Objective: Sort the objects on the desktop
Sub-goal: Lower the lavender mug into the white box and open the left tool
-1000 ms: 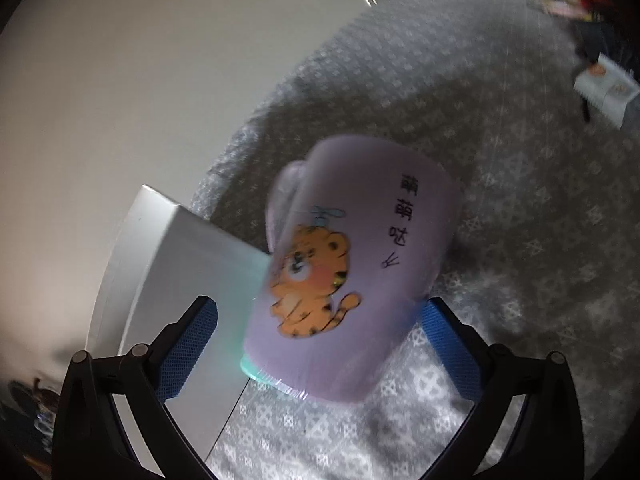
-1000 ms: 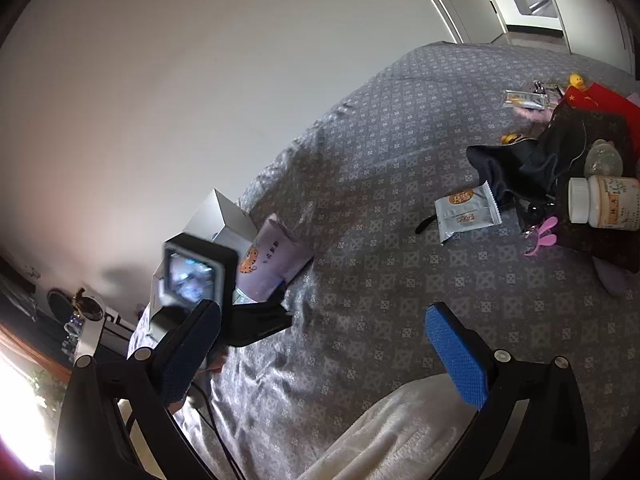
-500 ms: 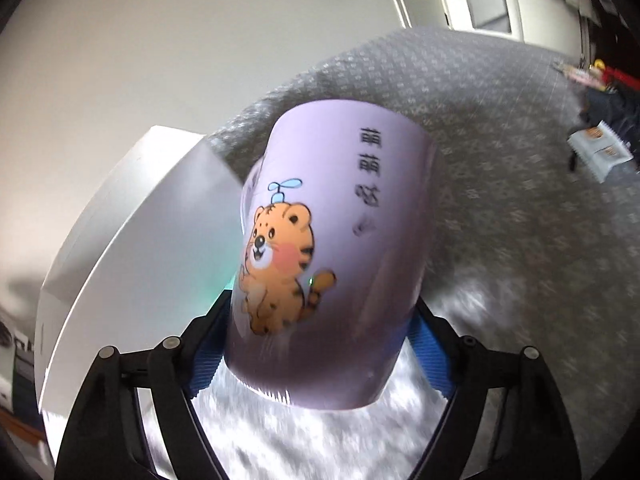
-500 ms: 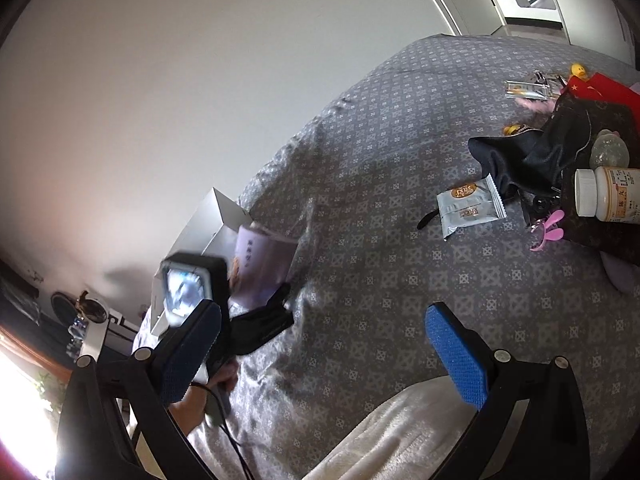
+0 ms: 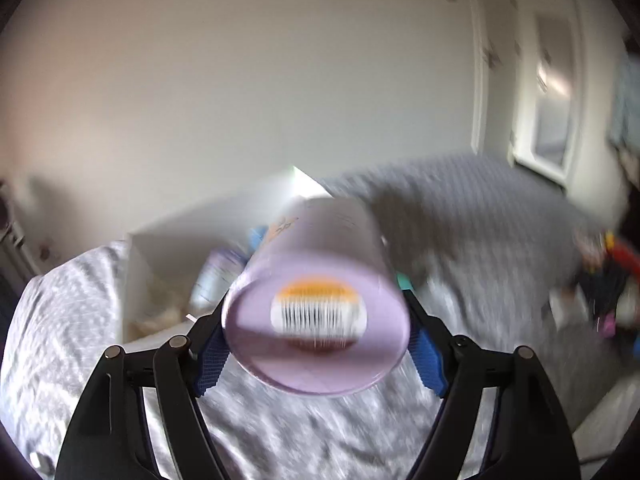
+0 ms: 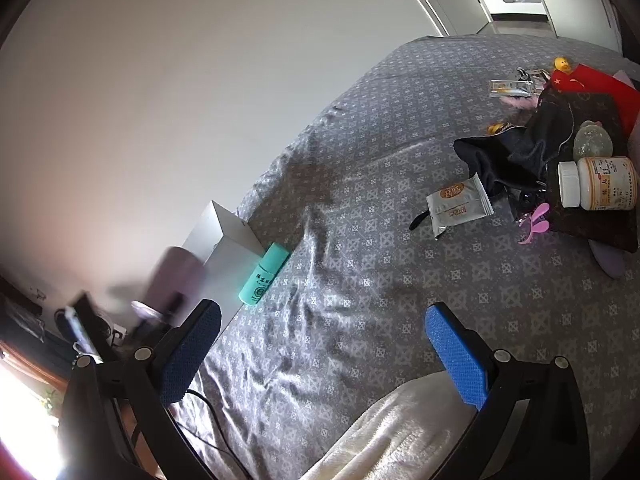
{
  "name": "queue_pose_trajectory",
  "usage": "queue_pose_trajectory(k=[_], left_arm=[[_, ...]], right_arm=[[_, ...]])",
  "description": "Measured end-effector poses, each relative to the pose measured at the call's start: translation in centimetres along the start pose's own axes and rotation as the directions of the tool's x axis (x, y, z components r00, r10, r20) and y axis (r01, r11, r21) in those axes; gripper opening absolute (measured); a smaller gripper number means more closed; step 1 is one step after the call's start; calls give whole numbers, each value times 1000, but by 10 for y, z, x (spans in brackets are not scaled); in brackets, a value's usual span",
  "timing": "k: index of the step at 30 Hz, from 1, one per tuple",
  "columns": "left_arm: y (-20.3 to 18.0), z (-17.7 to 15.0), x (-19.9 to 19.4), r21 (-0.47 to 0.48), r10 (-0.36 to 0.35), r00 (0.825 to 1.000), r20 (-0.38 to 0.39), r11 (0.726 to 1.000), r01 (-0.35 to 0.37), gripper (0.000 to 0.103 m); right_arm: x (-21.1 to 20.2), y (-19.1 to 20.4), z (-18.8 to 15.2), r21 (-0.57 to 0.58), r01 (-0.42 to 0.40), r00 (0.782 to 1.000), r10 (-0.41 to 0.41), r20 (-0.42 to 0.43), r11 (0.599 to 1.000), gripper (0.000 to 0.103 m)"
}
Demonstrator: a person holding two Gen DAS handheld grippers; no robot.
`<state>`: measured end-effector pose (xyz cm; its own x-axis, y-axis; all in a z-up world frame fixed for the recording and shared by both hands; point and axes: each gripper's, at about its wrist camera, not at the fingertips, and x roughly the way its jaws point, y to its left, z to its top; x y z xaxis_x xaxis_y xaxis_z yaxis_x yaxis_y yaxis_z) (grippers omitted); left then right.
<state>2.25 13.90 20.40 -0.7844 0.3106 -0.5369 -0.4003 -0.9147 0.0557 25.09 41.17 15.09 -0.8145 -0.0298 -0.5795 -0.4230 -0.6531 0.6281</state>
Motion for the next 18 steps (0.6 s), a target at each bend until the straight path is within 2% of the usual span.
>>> queue_pose_trajectory(k=[4,7,10,14,15,17,18], left_arm=[[37,33,-5,-128,48,996,75,991,-38,77],[50,47,15,-133,132,988,83,984,-121,76],[60,46,45,-139,191,981,27,973,-186,76],[64,26,84,-127,247,961,-124,957,-263,77],[63,21,89,-113,271,951,-150,951,-288,81],[61,14,87,-91,324,932,-164,935,-342,101],[58,13,88,-88,334,930,-154,933,-350,102]], right_arm=[[1,0,0,1,8,1000,-8,-5,1000,103],[2,0,0,1,13,1000,-13,-7,1000,103],[4,1,0,-4,20,1000,-20,-12,1000,103],[7,0,0,-5,30,999,-30,-19,1000,103],[7,-1,0,-4,32,999,-32,-21,999,103],[8,-2,0,-6,34,999,-34,-25,999,103],[8,-2,0,-6,34,999,-34,-25,999,103]])
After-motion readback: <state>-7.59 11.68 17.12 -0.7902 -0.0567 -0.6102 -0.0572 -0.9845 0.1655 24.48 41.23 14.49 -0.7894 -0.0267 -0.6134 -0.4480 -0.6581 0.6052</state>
